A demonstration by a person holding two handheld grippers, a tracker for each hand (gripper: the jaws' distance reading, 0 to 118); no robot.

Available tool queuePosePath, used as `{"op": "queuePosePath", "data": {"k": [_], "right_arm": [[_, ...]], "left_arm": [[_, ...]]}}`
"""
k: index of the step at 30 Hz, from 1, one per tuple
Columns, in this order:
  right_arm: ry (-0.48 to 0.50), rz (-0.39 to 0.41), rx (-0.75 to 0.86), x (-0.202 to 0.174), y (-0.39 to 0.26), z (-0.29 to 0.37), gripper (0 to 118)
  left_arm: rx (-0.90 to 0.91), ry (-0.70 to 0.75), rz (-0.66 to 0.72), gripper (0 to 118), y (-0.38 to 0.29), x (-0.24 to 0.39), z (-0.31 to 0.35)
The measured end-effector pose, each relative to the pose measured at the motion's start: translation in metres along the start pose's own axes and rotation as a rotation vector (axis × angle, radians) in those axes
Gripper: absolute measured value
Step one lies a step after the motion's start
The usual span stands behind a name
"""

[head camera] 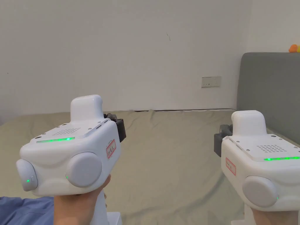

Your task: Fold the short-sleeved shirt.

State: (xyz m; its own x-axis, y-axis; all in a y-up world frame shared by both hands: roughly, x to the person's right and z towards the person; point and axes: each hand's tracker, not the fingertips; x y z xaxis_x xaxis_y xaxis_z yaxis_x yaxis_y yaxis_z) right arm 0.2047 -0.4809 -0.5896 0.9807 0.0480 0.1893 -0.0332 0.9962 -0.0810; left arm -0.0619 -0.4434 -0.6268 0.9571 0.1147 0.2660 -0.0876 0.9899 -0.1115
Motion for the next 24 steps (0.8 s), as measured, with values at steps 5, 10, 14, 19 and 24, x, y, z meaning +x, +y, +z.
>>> {"op": "queuePosePath", "data": {"k": [5,10,14,19,24], "right_arm": [[-0.004,-0.014,0.003,0.007,-0.001,0.002,3],[-0.012,-0.021,-0.001,0.010,-0.004,0.002,3],[-0.008,-0.046,-0.005,0.013,-0.006,0.003,3],[-0.016,-0.047,-0.007,0.016,-0.007,0.004,3],[-0.020,-0.059,-0.004,0.018,-0.006,0.007,3]], "left_arm": [[-0.018,0.002,0.024,0,-0.007,-0.006,-0.003],[-0.039,0.016,-0.018,0,-0.014,-0.003,-0.005],[-0.048,0.011,-0.020,0,-0.018,-0.004,-0.006],[-0.064,0.022,-0.037,0,-0.022,-0.004,-0.007],[-0.075,0.024,-0.031,0,-0.024,-0.007,-0.008]]}}
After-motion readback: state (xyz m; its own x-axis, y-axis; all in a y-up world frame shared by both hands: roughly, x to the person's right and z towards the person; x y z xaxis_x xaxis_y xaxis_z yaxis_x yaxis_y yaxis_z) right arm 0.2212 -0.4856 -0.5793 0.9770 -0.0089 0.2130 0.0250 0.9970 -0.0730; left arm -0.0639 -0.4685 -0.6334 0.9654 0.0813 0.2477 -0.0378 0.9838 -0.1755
